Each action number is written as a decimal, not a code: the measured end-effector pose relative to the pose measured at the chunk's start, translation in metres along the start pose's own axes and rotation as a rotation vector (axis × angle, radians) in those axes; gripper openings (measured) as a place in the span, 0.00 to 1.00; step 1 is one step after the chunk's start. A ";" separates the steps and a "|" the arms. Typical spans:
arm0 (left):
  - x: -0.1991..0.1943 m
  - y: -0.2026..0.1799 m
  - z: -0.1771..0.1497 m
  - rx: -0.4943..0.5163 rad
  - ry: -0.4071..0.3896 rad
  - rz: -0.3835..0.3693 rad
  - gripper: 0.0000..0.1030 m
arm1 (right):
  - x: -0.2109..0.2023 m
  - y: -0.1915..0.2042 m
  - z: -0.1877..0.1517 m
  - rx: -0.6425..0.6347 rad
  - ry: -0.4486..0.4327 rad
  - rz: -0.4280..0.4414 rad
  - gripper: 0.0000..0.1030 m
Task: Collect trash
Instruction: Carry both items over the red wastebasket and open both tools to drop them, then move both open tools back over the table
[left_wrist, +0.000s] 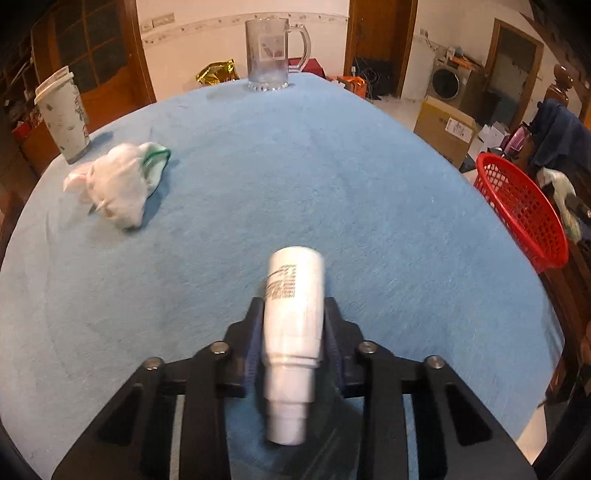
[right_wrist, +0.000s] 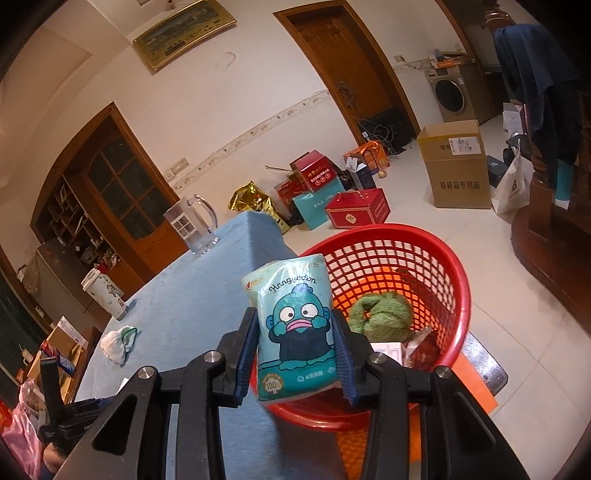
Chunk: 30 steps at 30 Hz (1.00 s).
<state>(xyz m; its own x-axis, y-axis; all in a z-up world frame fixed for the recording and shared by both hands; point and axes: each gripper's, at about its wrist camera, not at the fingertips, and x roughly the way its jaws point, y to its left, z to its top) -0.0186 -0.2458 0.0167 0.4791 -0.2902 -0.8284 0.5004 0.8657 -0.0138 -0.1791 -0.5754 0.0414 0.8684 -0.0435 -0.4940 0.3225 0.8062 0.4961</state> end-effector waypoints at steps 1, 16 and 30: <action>0.000 -0.007 0.004 0.000 0.003 -0.031 0.28 | 0.001 -0.002 0.001 0.003 0.002 -0.007 0.42; 0.006 -0.205 0.088 0.153 -0.044 -0.443 0.44 | 0.006 -0.041 0.030 0.108 -0.015 -0.104 0.51; -0.017 -0.111 0.063 0.049 -0.086 -0.339 0.61 | 0.005 0.000 0.019 0.039 0.006 -0.010 0.63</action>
<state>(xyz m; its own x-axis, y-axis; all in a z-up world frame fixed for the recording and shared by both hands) -0.0368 -0.3623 0.0669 0.3379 -0.5927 -0.7311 0.6746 0.6942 -0.2509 -0.1670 -0.5869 0.0526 0.8627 -0.0480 -0.5033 0.3458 0.7823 0.5180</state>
